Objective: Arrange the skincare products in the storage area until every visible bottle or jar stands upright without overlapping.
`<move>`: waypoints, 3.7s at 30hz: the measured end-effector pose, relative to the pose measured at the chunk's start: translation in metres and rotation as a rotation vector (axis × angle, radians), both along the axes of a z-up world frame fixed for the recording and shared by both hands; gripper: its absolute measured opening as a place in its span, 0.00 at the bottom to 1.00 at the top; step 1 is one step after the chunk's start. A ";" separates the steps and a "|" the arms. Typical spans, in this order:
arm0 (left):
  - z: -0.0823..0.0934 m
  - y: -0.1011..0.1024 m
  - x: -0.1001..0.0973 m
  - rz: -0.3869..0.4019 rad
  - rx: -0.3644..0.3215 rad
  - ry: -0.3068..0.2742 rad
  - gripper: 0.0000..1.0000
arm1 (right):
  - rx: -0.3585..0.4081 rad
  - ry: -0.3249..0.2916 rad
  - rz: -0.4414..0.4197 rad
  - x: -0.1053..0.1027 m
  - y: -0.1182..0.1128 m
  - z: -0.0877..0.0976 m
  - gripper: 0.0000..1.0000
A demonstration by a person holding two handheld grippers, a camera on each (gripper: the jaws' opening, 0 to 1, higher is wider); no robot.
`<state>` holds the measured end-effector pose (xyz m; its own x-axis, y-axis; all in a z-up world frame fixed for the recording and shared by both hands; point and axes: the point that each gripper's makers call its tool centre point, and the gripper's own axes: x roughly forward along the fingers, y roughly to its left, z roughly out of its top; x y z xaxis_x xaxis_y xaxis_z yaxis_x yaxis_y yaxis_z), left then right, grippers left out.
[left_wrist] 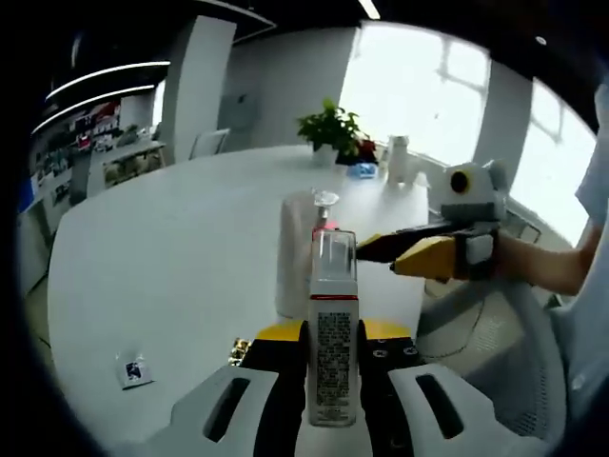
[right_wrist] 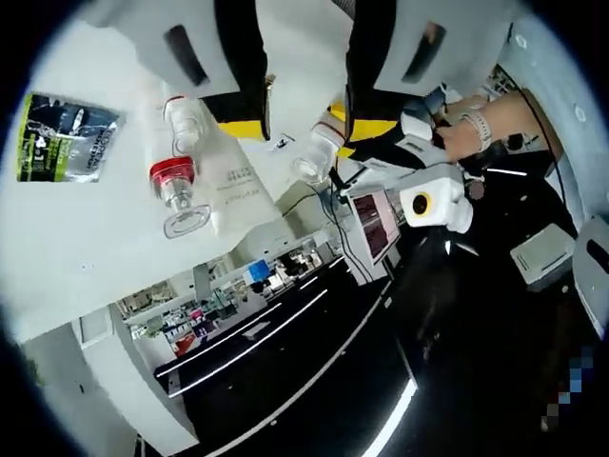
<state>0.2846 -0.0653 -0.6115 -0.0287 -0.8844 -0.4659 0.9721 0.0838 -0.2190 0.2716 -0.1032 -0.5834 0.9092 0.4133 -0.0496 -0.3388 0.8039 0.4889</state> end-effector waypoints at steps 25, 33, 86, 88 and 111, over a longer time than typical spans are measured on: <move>-0.002 -0.021 -0.031 -0.104 -0.035 0.038 0.17 | 0.036 -0.021 0.013 0.000 0.005 0.007 0.24; -0.020 -0.030 -0.033 -0.136 0.057 -0.036 0.17 | -0.092 -0.010 0.015 0.000 0.008 0.002 0.21; -0.093 -0.053 -0.033 -0.210 0.243 -0.216 0.26 | -0.574 0.184 0.066 -0.012 0.004 -0.059 0.33; -0.092 -0.051 -0.031 -0.201 0.246 -0.213 0.27 | -0.567 0.186 0.060 -0.015 0.003 -0.058 0.33; -0.102 -0.039 -0.016 -0.116 0.315 -0.154 0.17 | -0.689 0.284 0.054 -0.032 -0.037 -0.075 0.33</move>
<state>0.2689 -0.1045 -0.7137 -0.0285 -0.6918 -0.7215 0.9987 0.0114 -0.0504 0.2392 -0.1400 -0.6586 0.8021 0.2474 -0.5436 -0.3219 0.9457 -0.0446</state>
